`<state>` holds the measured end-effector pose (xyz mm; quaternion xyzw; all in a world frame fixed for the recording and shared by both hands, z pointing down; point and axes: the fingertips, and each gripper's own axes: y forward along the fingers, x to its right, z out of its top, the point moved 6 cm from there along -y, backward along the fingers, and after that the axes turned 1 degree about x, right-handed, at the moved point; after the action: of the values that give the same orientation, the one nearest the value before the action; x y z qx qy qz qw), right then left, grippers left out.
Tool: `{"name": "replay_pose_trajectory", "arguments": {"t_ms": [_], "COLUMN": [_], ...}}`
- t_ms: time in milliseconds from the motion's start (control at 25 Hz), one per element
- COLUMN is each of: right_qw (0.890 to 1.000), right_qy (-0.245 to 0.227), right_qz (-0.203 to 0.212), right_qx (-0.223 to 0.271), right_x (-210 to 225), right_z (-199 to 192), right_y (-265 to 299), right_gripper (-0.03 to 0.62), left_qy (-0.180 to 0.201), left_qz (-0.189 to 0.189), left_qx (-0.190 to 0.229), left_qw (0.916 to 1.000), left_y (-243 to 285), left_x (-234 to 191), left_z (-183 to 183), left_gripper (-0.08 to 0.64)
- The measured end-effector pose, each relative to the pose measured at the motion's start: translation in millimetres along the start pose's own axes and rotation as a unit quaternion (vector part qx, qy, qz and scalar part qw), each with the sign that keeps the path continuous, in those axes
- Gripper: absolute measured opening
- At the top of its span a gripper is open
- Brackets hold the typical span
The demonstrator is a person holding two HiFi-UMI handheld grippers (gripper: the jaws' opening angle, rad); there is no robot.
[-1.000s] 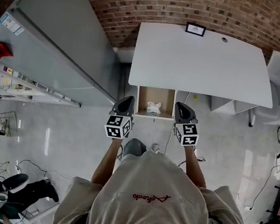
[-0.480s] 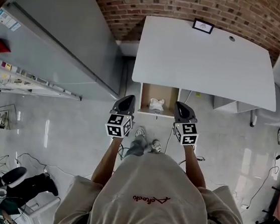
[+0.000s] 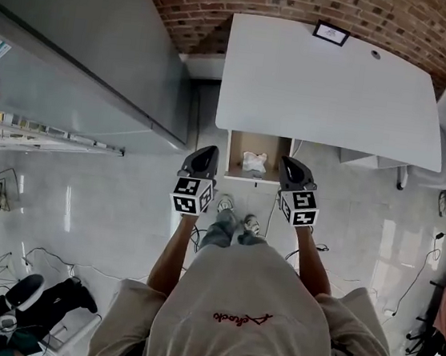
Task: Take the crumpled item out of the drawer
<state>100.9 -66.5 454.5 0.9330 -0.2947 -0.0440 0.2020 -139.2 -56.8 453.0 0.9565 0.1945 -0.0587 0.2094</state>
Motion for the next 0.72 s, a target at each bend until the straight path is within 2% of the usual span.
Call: {"name": "replay_pose_trajectory", "arguments": {"t_ms": [440,720], "right_qw": [0.998,0.996], "right_qy": [-0.01,0.028], "right_qz": [-0.046,-0.078], "right_qx": [-0.028,-0.032], "right_x": [-8.6,-4.6], "right_z": [4.7,-19.8], "right_y": [39.5,38.7], "right_gripper": [0.012,0.012], "left_qy": [-0.022,-0.022], "left_qz": [-0.037,-0.049], "left_qx": [-0.031,-0.056], "left_qw": [0.9986,0.997], "left_y": [20.7,30.6], "left_x": [-58.1,-71.8], "left_z": [-19.1,-44.0], "left_gripper": [0.009,0.009]}}
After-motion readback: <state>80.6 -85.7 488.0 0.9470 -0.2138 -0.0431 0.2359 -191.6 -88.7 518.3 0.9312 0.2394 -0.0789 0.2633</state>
